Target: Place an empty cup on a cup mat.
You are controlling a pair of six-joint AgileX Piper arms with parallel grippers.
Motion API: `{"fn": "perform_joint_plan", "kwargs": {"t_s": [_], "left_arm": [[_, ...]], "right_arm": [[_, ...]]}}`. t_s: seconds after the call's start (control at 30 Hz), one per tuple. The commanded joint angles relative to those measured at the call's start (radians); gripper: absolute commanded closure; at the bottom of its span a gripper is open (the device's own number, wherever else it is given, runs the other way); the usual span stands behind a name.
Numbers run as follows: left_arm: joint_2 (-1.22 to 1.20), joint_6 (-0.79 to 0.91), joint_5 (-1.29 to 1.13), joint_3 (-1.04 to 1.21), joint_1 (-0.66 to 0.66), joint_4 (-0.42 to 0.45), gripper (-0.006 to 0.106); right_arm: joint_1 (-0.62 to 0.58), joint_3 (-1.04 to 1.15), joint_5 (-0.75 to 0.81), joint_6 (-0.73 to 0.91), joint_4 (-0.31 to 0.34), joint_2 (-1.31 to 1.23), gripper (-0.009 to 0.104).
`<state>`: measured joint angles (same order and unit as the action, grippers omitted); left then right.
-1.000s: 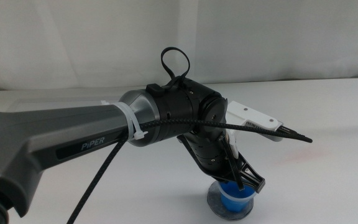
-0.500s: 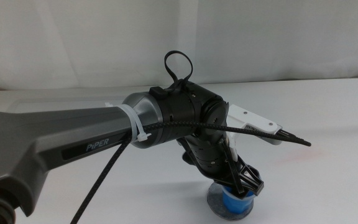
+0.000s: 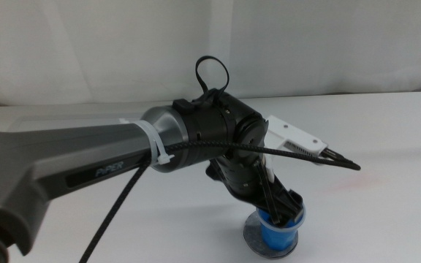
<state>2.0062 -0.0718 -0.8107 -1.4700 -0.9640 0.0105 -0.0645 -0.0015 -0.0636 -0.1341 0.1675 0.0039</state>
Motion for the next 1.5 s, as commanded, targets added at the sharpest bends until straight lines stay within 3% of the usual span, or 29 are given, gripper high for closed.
{"fn": "perform_joint_plan", "kwargs": {"t_s": [0.0,0.47,1.07,1.23,1.47], "left_arm": [[-0.03,-0.038,0.005,-0.016,-0.003,0.054,0.009],[-0.26,-0.015,-0.024,-0.162,0.046,0.066,0.009],[-0.497,0.077,-0.135,-0.162,0.787,0.087,0.009],[-0.597,0.106,-0.139,-0.162,0.865,0.084,0.009],[-0.768,0.136,-0.156,-0.159,0.867,0.086,0.009]], "right_arm": [[0.005,0.034,-0.005,0.004,0.005,-0.035,0.098],[0.005,0.034,-0.005,0.004,0.005,-0.035,0.098],[0.005,0.034,-0.005,0.004,0.005,-0.035,0.098],[0.005,0.034,-0.005,0.004,0.005,-0.035,0.098],[0.005,0.034,-0.005,0.004,0.005,-0.035,0.098]]}}
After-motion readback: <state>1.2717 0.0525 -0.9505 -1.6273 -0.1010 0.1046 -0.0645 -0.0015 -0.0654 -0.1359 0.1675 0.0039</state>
